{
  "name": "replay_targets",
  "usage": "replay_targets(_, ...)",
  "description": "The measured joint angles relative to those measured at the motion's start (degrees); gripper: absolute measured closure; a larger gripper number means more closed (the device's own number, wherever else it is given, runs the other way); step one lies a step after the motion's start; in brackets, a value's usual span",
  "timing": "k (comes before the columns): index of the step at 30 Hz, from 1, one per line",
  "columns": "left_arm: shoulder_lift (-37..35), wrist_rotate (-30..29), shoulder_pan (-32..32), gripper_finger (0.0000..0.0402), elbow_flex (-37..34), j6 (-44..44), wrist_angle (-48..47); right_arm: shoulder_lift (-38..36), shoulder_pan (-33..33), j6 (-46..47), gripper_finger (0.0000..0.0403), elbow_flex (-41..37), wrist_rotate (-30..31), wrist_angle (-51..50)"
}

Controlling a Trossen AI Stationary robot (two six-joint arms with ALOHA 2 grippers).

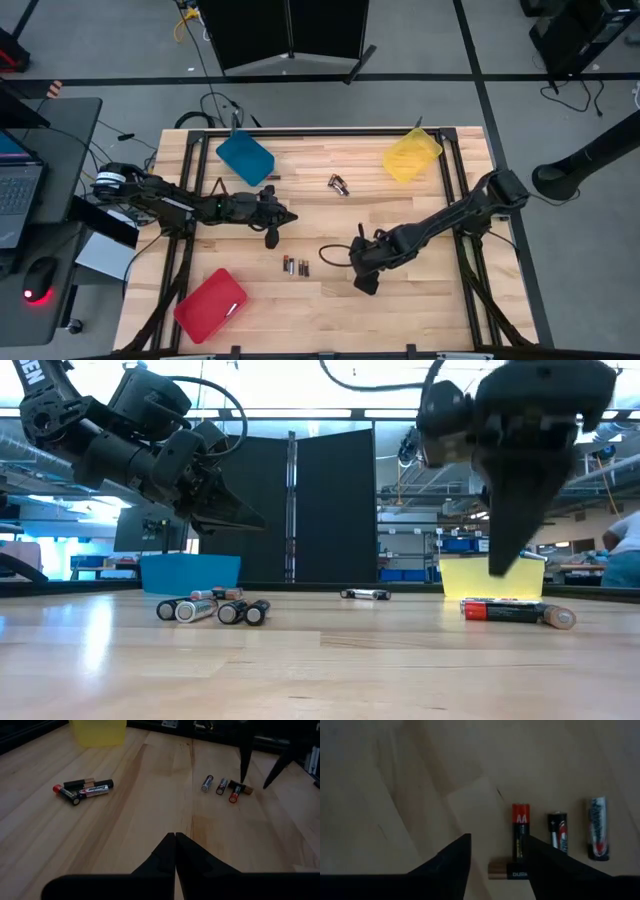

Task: Sort batteries
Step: Put the black orange battery into the yellow bin

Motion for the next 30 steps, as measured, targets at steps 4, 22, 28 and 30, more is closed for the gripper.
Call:
replay_targets(4,0.0,0.0,0.0,0.0385,0.0,-0.02,-0.04,1.71,0.04,-0.04,0.0212,1.08,-0.48,-1.93)
replay_targets(22,0.0,0.0,0.0,0.0385,0.0,-0.02,-1.03,2.24,1.89,-2.63,0.0214,2.26,6.31,-4.87)
replay_targets(28,0.0,0.0,0.0,0.0385,0.0,-0.02,-1.05,2.24,1.93,-4.22,0.0215,2.22,6.96,-4.91)
replay_targets(30,0.0,0.0,0.0,0.0385,0.0,-0.02,-1.03,2.24,1.95,-4.28,0.0215,2.22,7.0,-4.89)
